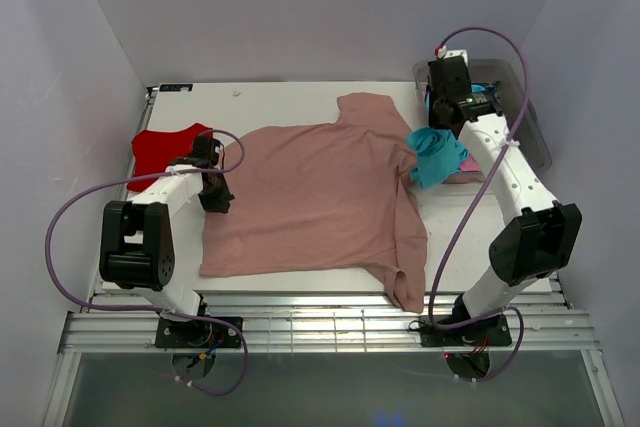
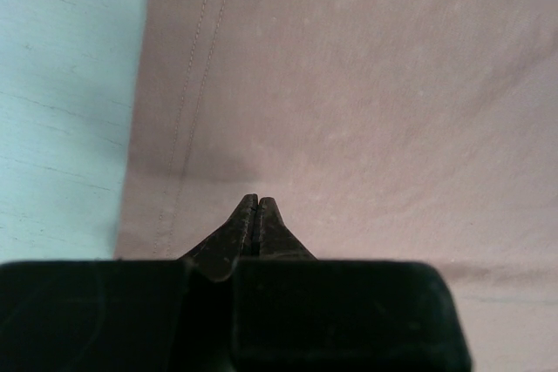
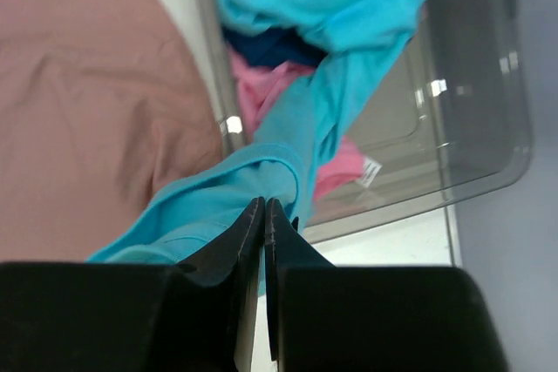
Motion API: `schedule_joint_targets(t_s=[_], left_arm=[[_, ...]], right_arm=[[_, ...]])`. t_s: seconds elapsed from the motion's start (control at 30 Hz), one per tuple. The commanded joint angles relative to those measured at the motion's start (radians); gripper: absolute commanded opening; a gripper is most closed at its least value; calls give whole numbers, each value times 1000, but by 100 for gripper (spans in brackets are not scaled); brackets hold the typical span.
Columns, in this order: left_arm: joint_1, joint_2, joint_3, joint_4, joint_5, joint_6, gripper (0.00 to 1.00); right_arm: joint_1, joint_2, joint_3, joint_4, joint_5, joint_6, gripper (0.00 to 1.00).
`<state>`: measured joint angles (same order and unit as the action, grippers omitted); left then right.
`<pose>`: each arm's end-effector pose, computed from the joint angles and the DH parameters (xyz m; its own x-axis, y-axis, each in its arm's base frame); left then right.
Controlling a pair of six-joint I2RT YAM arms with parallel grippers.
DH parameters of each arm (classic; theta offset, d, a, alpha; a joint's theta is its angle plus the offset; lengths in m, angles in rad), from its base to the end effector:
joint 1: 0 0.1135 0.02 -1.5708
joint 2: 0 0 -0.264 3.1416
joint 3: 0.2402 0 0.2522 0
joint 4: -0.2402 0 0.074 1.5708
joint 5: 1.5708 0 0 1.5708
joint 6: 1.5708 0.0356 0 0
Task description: Fold and stack the t-shirts
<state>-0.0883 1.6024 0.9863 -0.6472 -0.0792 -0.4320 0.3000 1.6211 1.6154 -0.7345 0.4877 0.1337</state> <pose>0.2952 -0.0233 0.1804 -0.8890 -0.3403 -0.3064 -0.3393 0.9389 -0.0583 0.3454 0.0894 0.3646 -0.6293 -0.0714 -0.7739 0.1547 0.9643 -0.2148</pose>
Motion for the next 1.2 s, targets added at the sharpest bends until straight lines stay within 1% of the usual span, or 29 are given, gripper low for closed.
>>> schedule_joint_targets(t_s=[0.0,0.2,0.27,0.33,0.37,0.47,0.5,0.53,0.57,0.6,0.63,0.67,0.7,0.73,0.77,0.83,0.87,0.9,0.93,0.97,1.0,1.03,1.07,1.1,1.17], left_arm=[[4,-67,-20,18,19,-10,0],[2,-94,-41,12,10,1,0],[4,-105,-44,6,9,1,0],[4,-119,-49,6,9,1,0],[4,-124,-49,6,10,1,0],[4,-137,-48,6,16,6,0],[4,-140,-48,7,16,6,0],[2,-142,-48,8,18,9,0],[2,-144,-48,6,18,9,0],[2,-145,-48,7,18,9,0],[4,-145,-48,8,18,10,0],[4,-147,-46,8,13,12,0],[4,-147,-46,9,7,12,0],[4,-145,-49,11,-1,9,0],[4,-144,-52,12,-23,6,3],[4,-130,-55,12,-39,-1,5],[4,-127,-58,12,-37,-7,6],[4,-128,-61,18,-31,-10,5],[4,-139,-73,32,-10,-13,2],[4,-139,-74,32,-10,-13,2],[4,-145,-89,41,11,-14,1],[4,-159,-97,53,21,-16,1],[4,-163,-101,57,25,-16,2],[4,-168,-110,57,35,-17,6],[4,-180,-117,55,50,-16,11]], right_arm=[[-76,57,121,-45,71,-65,8],[-231,186,314,-78,91,-111,8],[-277,223,346,-78,95,-115,8],[-289,256,382,-75,112,-117,8],[-332,269,397,-75,118,-117,8],[-354,306,443,-75,109,-126,8],[-354,307,446,-75,106,-125,13],[-354,301,440,-74,94,-123,27],[-352,287,431,-71,41,-123,54],[-349,269,416,-62,10,-123,63],[-345,216,397,-46,-23,-128,78],[-326,180,344,-10,-58,-129,93],[-312,145,318,6,-107,-129,98],[-302,73,293,12,-132,-159,94],[-239,36,229,23,-171,-160,80],[-185,-54,155,20,-204,-155,66],[-146,-78,79,0,-262,-125,47],[-134,-96,36,-9,-293,-93,37],[-119,-146,-68,-8,-349,-48,24],[-114,-147,-69,-8,-374,-33,21],[-110,-162,-181,15,-389,-20,20],[-105,-193,-239,33,-396,-13,23],[-101,-205,-285,46,-408,-5,37],[-102,-213,-358,58,-419,7,42],[-99,-231,-416,66,-451,20,45]])
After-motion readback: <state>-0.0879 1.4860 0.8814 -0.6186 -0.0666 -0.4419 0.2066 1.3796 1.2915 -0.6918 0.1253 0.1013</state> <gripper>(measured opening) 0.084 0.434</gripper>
